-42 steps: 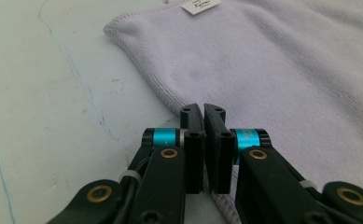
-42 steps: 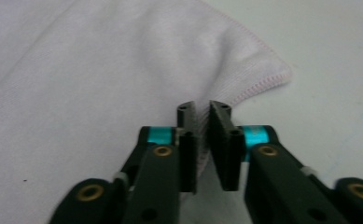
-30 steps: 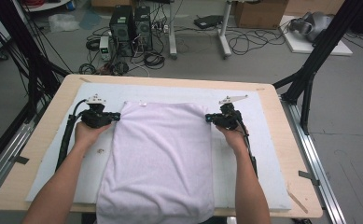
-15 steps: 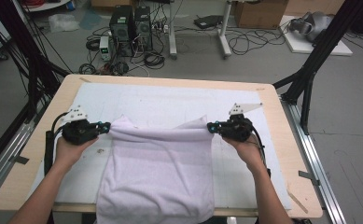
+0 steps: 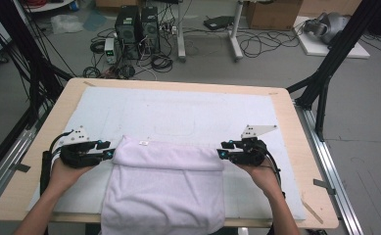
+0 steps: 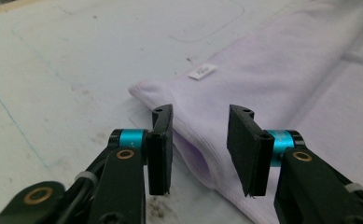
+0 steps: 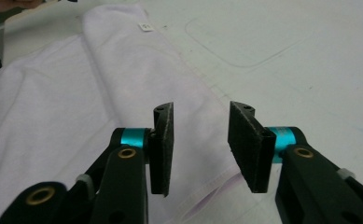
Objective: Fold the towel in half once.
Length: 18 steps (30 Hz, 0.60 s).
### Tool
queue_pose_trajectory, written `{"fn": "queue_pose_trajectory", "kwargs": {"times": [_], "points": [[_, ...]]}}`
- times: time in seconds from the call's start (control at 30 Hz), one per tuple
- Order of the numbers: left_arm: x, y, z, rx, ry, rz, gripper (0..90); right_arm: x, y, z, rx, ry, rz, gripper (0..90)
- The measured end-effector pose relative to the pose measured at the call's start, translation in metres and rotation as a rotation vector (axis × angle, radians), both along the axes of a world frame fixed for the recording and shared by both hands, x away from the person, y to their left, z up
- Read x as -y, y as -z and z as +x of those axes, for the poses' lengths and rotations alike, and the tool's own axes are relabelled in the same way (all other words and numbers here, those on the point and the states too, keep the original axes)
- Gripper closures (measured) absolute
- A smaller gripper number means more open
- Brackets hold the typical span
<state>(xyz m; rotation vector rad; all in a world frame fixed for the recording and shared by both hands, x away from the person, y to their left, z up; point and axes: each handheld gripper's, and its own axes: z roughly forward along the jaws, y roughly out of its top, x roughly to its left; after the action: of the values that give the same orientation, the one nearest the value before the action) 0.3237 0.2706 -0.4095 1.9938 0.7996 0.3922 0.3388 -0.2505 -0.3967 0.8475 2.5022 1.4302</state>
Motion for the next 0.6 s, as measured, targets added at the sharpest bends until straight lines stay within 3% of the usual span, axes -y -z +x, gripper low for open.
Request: {"fn": "queue_pose_trajectory", "kwargs": {"times": [0.13, 0.3, 0.43, 0.5, 0.53, 0.6], "points": [[0.008, 0.008, 0.023, -0.037, -0.020, -0.017, 57.2, -0.008, 0.007, 0.015, 0.001, 0.017, -0.039, 55.5], [0.019, 0.020, 0.045, -0.088, -0.029, 0.004, 55.3, -0.013, 0.025, 0.033, -0.038, 0.053, -0.080, 53.4], [0.027, 0.028, 0.054, -0.133, -0.027, 0.034, 57.3, -0.016, 0.041, 0.044, -0.080, 0.078, -0.123, 54.0], [0.030, 0.032, 0.055, -0.148, 0.001, 0.070, 65.5, -0.018, 0.048, 0.047, -0.127, 0.068, -0.139, 58.6], [0.031, 0.033, 0.055, -0.150, 0.010, 0.073, 71.4, -0.017, 0.048, 0.046, -0.125, 0.072, -0.129, 66.4], [0.032, 0.033, 0.054, -0.139, 0.016, 0.071, 81.4, -0.018, 0.048, 0.046, -0.147, 0.026, -0.114, 78.3]]}}
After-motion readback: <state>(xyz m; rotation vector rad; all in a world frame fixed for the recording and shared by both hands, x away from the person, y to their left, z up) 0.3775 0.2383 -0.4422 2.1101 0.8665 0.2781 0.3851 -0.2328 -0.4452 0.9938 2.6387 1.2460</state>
